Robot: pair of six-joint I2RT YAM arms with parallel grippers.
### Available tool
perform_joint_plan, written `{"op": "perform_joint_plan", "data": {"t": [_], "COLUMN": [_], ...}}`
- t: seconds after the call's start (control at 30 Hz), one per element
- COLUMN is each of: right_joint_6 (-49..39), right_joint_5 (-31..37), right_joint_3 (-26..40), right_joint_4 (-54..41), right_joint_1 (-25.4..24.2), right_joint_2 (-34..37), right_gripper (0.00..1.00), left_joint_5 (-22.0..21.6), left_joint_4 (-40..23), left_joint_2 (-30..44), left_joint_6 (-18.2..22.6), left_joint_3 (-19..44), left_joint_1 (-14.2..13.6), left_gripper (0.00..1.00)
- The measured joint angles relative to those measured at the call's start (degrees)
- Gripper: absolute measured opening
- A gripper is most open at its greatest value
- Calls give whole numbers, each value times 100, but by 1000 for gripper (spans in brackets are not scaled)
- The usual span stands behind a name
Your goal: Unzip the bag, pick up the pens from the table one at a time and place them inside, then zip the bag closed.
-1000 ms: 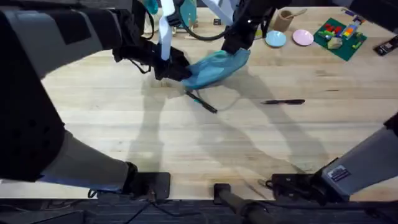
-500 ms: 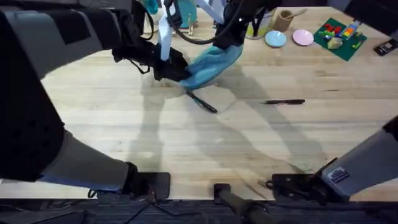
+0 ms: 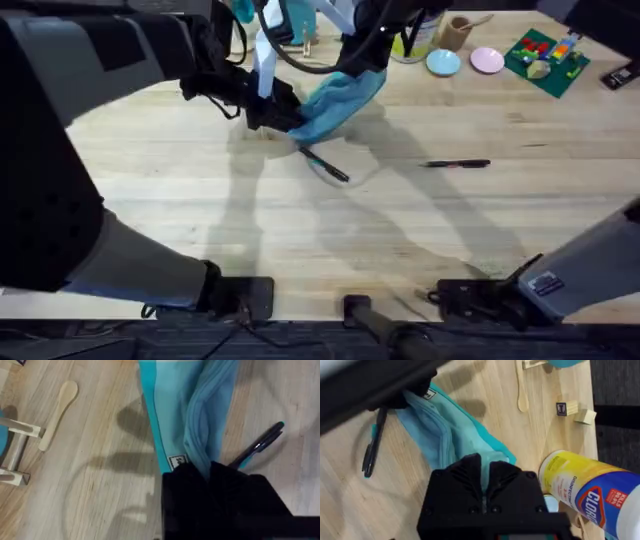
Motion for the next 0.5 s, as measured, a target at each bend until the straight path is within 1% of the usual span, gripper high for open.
{"op": "perform_joint_plan", "data": {"t": [0.27,0.5], "right_joint_6": [0,-2], "right_joint_5": [-9,-12], "right_joint_3": [0,0], "right_joint_4": [191,625], "right_joint_1": [19,216], "right_joint_2": [0,0], "right_gripper": [34,34], "left_joint_5": [-3,-45], "left_joint_4": [0,-23], "left_joint_2": [0,-1], "left_joint_6": [0,-2], "left_joint_3": [0,-7], "left_joint_1": [0,0], "left_gripper": [43,43]}}
